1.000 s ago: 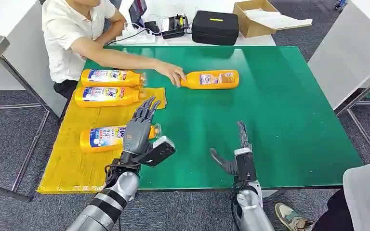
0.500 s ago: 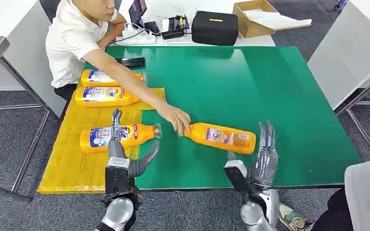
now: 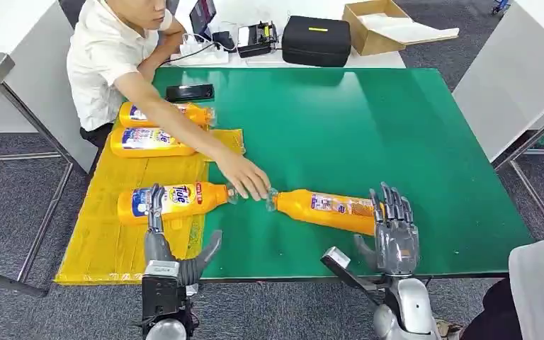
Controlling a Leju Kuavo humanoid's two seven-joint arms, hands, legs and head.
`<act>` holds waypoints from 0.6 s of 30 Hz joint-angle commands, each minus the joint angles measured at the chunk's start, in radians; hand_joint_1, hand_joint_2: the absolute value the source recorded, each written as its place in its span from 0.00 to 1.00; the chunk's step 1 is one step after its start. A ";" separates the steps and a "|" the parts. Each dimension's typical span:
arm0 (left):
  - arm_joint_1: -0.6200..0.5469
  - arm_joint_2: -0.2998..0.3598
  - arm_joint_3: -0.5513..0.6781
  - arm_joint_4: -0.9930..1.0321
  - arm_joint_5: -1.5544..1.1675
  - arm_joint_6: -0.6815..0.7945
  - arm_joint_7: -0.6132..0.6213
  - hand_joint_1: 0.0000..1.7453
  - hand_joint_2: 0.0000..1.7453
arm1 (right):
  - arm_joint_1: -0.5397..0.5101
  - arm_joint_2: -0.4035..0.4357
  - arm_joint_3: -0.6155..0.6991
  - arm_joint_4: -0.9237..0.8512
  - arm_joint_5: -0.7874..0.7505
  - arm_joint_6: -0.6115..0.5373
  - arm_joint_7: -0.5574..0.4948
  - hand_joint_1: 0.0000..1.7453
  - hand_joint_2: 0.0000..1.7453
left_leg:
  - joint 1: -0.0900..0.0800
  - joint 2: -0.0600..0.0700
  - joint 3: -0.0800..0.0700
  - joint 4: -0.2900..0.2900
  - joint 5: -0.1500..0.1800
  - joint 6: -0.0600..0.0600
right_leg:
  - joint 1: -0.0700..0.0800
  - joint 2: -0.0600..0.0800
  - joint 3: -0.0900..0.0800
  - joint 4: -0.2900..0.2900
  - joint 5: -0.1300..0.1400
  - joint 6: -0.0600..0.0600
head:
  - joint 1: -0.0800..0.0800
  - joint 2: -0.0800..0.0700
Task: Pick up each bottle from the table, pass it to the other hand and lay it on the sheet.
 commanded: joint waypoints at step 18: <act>0.005 0.026 0.001 0.004 0.035 -0.058 0.038 0.00 1.00 | -0.144 -0.042 0.151 0.332 -0.170 -0.070 0.086 0.00 1.00 | 0.000 0.003 0.004 -0.001 -0.001 0.000 | 0.001 0.002 0.004 -0.001 0.000 -0.003 | 0.000 0.000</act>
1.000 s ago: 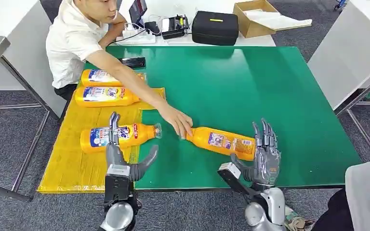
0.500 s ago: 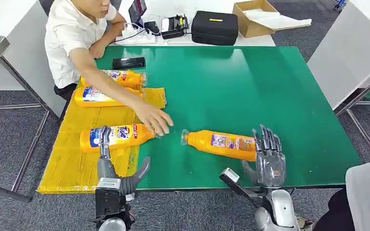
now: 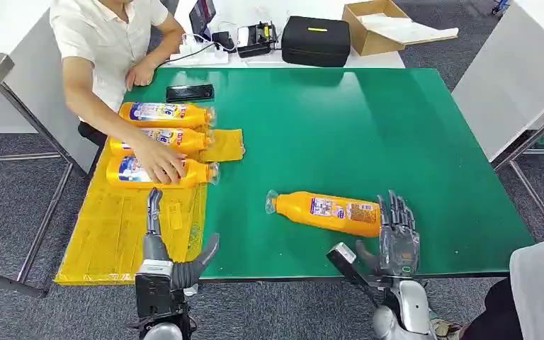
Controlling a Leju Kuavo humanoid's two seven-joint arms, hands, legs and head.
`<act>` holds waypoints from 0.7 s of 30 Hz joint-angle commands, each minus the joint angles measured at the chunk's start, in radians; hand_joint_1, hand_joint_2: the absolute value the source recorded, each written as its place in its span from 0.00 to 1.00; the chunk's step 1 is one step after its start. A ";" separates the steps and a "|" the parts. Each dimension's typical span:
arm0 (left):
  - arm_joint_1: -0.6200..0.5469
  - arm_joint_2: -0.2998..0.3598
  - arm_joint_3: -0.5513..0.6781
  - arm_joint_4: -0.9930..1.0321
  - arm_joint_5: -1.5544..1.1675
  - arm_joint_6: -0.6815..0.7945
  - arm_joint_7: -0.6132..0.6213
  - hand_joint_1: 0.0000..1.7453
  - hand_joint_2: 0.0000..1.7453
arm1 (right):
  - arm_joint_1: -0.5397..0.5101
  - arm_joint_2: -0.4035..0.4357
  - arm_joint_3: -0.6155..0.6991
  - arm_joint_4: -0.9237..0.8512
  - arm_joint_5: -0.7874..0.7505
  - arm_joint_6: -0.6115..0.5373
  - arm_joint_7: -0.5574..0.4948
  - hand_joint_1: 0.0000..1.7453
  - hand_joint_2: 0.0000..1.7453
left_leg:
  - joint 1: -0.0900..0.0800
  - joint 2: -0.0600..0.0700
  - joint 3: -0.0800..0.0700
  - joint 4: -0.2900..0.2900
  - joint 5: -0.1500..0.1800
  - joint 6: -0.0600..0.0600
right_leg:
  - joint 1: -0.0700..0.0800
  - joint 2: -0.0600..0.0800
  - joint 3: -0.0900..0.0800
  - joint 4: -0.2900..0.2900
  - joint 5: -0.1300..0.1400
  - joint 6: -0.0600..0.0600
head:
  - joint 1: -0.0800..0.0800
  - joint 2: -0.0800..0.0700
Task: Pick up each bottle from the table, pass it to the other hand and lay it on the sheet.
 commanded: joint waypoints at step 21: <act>-0.061 0.016 -0.033 0.084 0.032 -0.046 0.021 0.00 1.00 | -0.229 0.036 0.097 0.306 -0.012 -0.082 0.003 0.00 1.00 | 0.001 0.004 0.007 0.000 -0.003 0.000 | 0.002 0.002 0.006 -0.001 -0.002 -0.005 | 0.000 0.000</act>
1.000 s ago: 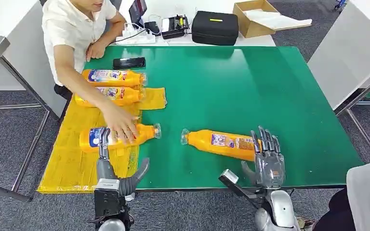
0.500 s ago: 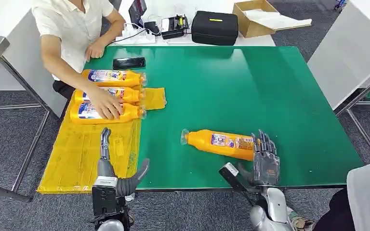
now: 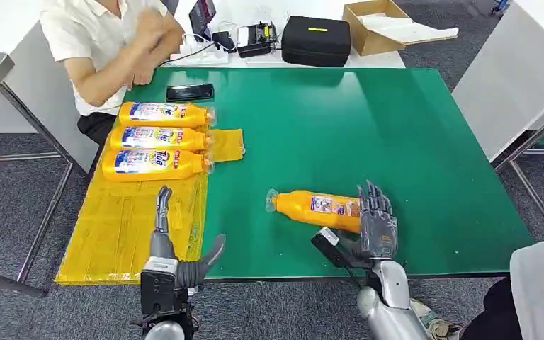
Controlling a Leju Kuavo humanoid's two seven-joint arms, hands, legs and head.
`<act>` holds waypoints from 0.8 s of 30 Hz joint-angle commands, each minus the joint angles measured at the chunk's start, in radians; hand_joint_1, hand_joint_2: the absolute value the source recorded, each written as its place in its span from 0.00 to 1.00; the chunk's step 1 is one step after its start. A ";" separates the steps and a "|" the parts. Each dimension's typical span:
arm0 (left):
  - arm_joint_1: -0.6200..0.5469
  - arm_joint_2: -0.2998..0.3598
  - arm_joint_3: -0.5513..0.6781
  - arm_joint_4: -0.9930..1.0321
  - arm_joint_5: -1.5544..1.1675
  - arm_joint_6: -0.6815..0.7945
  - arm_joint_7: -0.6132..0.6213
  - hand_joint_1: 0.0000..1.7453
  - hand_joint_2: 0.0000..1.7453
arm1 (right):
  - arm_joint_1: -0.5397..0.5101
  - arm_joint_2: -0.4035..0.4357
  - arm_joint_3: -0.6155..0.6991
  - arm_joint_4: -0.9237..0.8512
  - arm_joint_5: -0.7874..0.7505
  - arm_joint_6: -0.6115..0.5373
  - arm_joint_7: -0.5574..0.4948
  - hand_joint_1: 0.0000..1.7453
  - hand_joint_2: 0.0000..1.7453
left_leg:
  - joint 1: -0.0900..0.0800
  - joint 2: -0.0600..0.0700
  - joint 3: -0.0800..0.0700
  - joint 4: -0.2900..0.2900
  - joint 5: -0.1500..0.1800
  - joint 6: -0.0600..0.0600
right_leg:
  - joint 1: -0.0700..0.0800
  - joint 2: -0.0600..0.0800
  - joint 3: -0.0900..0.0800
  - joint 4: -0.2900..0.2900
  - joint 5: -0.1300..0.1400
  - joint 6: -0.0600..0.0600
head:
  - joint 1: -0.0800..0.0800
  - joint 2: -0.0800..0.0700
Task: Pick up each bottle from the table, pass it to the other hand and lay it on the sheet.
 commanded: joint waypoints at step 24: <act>-0.054 0.016 -0.019 0.105 0.089 -0.066 0.059 0.00 1.00 | -0.104 -0.015 0.062 0.231 -0.038 0.018 0.081 0.00 1.00 | 0.001 0.003 0.007 0.000 -0.003 0.000 | 0.002 0.001 0.007 -0.001 -0.002 -0.005 | 0.000 0.000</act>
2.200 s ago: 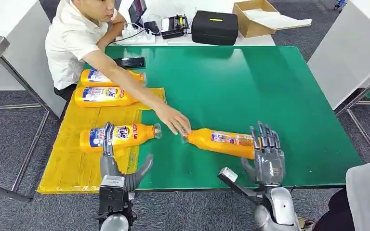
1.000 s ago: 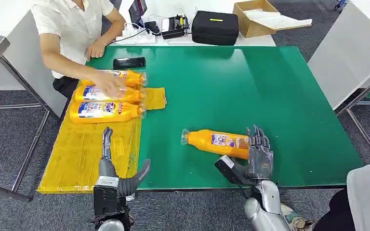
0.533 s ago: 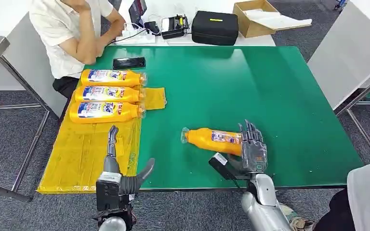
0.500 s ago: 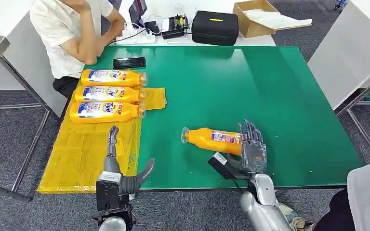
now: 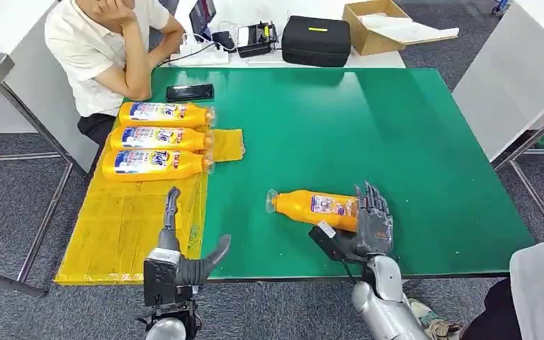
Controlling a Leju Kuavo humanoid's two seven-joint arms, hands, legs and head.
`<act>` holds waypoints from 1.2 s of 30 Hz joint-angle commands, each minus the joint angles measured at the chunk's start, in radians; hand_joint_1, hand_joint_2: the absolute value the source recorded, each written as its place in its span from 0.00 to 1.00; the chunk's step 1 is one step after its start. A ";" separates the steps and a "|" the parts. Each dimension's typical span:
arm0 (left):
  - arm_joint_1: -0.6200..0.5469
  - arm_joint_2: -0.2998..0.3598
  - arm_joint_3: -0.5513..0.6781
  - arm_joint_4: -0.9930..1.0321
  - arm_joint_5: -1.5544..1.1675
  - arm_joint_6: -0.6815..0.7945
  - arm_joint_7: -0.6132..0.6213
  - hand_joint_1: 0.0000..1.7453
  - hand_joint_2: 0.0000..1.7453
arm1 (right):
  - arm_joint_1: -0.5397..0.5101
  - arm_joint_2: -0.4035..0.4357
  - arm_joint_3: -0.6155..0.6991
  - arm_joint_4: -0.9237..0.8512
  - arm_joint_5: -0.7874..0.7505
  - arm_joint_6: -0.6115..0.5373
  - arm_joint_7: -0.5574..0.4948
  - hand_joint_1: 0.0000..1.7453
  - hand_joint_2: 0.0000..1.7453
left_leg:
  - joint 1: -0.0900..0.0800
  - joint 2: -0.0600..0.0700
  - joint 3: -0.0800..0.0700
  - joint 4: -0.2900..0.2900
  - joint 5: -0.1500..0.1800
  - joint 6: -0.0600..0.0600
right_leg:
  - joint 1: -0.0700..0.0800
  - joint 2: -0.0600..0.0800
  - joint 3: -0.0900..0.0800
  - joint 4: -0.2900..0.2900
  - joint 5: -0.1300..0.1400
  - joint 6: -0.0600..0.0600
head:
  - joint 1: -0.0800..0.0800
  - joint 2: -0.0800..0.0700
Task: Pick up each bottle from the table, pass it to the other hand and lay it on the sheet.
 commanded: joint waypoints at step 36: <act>-0.052 0.011 -0.018 0.099 0.095 -0.080 0.037 0.00 1.00 | -0.054 -0.097 0.070 0.170 -0.094 0.154 -0.006 1.00 1.00 | 0.000 -0.001 0.007 -0.001 0.000 0.000 | 0.001 -0.002 0.007 -0.002 -0.001 -0.002 | 0.000 0.000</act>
